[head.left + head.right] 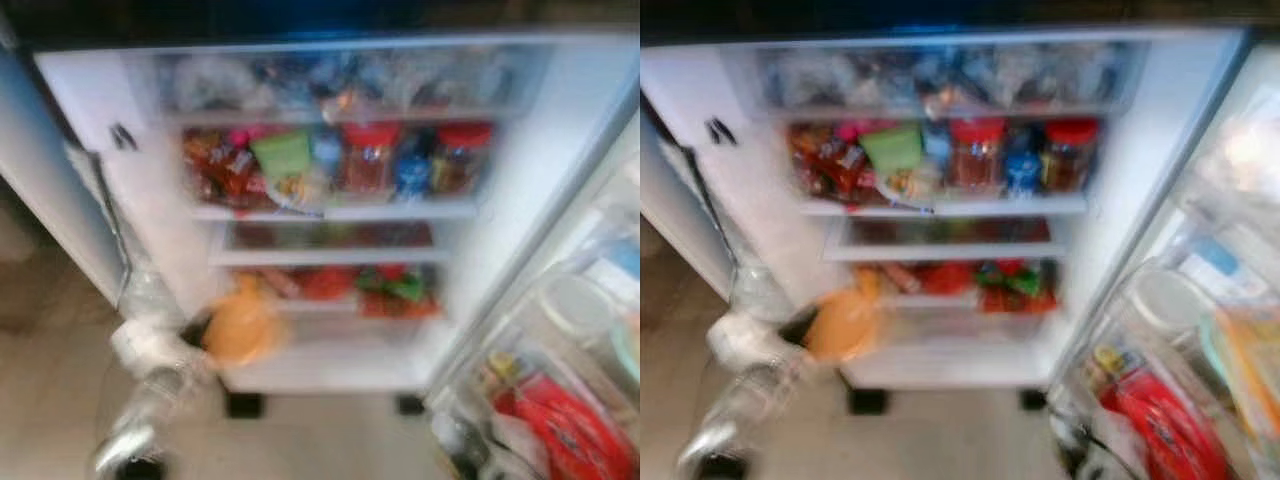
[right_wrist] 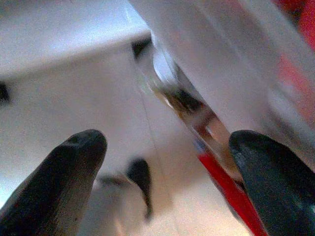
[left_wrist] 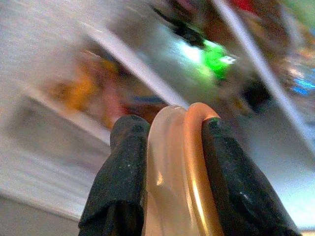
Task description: Restocking fridge
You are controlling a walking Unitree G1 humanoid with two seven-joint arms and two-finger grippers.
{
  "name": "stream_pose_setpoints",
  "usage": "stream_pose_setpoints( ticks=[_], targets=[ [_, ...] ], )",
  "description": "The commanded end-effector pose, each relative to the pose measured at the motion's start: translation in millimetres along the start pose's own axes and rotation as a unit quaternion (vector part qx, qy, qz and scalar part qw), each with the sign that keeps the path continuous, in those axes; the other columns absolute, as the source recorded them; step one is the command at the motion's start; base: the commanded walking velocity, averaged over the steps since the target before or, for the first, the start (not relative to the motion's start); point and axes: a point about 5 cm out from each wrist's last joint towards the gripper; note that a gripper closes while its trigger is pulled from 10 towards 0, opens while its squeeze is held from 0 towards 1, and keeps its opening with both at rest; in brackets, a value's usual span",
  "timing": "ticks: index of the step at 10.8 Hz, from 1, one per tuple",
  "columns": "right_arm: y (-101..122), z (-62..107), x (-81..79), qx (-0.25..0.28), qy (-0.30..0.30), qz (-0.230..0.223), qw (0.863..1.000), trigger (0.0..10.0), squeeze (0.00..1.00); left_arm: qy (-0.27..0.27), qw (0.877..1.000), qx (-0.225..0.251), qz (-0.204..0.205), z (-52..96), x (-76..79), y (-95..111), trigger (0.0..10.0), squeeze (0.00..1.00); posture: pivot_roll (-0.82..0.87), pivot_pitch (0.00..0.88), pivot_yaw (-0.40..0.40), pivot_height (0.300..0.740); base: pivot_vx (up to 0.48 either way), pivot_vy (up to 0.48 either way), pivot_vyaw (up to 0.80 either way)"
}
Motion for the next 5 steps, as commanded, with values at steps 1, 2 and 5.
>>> stream_pose_setpoints(
  ticks=[1,2,5],
  targets=[
    [7.4,-3.1,-14.0,0.013,0.017,-0.004,1.0,10.0,0.0,0.017,1.0,0.012,-0.011,5.1,-13.8,12.5,10.0,0.0,0.0,0.091,0.003,0.74,0.277,0.0,0.0],
    [6.9,-3.1,-14.2,0.012,0.017,-0.006,1.0,10.0,0.0,0.013,1.0,0.009,-0.012,3.9,-12.6,12.5,10.0,0.0,0.0,0.092,0.003,0.74,0.277,0.0,0.0],
    [5.6,-3.1,-14.7,0.009,0.019,-0.007,1.0,10.0,0.0,-0.004,1.0,0.002,-0.01,0.8,-8.5,11.9,10.0,0.0,0.0,0.094,0.005,0.74,0.277,0.0,0.0]
  ],
)
Point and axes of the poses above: a point about 5 cm out from each wrist's last joint towards the gripper, its own z axis pointing back from the gripper into the wrist, its own y axis along the axis of the wrist's last joint, x = y × z, and after that the axes turned 12 degrees about -z, right-handed
